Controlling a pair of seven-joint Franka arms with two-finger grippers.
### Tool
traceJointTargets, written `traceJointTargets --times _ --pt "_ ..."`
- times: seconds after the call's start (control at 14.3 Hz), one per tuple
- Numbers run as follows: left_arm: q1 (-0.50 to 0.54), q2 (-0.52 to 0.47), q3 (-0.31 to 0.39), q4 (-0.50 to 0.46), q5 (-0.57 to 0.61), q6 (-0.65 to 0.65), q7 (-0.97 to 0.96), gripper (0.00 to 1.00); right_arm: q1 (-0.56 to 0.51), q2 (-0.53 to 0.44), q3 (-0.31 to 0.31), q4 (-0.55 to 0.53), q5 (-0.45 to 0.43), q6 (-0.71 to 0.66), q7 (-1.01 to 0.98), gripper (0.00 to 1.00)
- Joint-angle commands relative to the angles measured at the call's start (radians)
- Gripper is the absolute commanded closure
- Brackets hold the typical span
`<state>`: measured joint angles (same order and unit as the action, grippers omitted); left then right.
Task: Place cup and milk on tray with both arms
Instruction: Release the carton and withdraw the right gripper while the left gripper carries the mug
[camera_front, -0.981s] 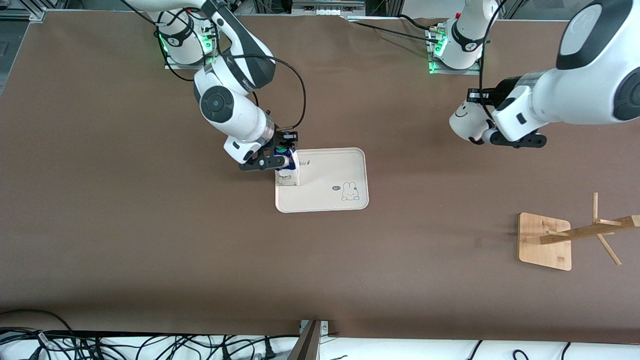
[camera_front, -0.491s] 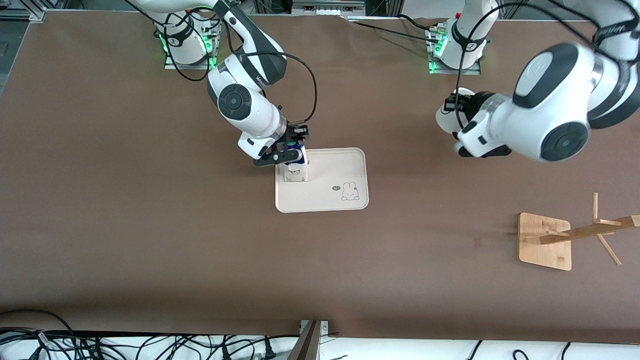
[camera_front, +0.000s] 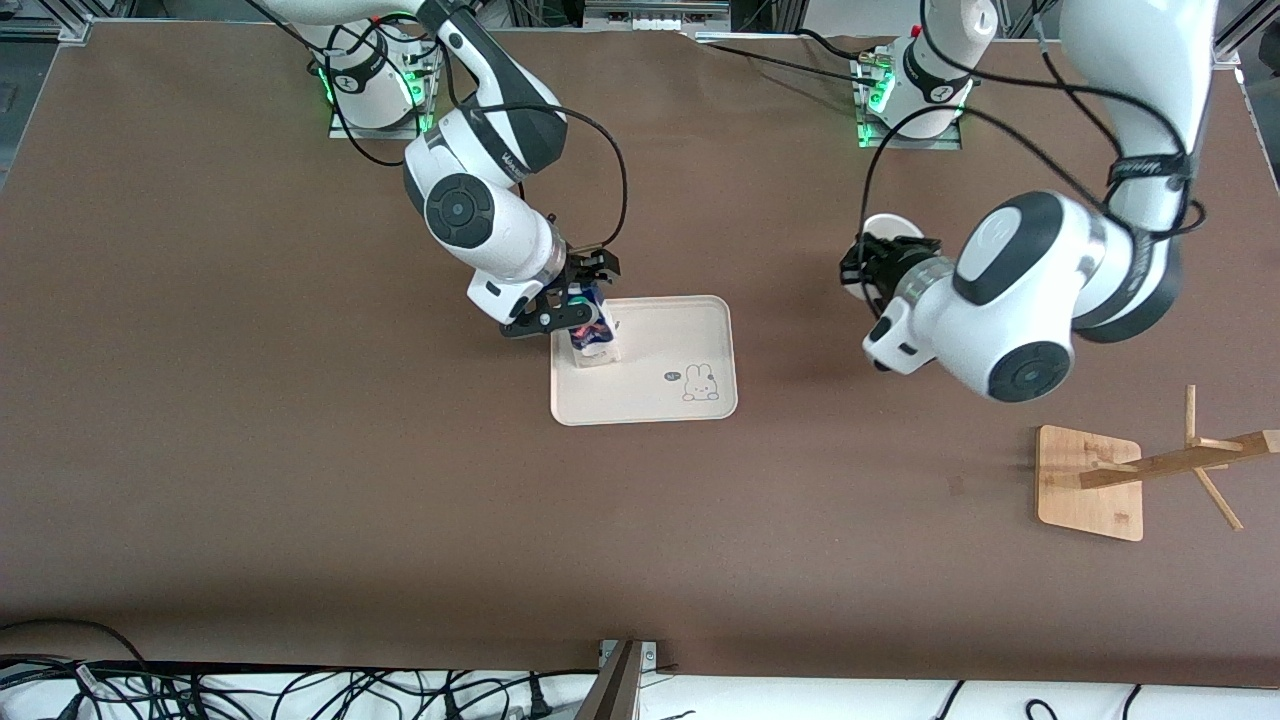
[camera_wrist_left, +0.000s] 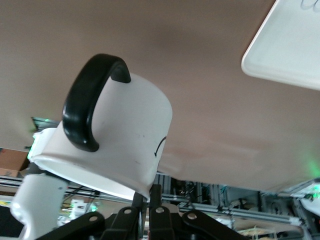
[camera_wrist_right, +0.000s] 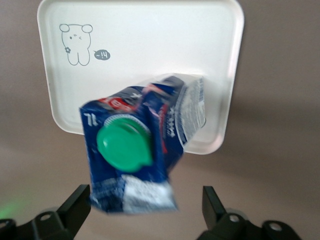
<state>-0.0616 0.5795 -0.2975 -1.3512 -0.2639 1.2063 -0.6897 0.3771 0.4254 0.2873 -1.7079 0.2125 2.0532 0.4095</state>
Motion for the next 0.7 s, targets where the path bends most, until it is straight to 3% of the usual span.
traceJointTargets --times 0.0,0.28,0.63 --pt "-0.040 0.103 -0.003 0.124 -0.044 0.030 -0.108 1.00 -0.004 -0.001 -0.032 0.134 -0.004 -0.160 -0.008 0.00" --pt "-0.078 0.155 -0.003 0.122 -0.141 0.136 -0.209 1.00 -0.004 -0.091 -0.132 0.241 -0.004 -0.327 -0.008 0.00" --pt "-0.161 0.219 -0.003 0.124 -0.189 0.364 -0.309 1.00 -0.004 -0.129 -0.252 0.384 -0.039 -0.527 -0.014 0.00"
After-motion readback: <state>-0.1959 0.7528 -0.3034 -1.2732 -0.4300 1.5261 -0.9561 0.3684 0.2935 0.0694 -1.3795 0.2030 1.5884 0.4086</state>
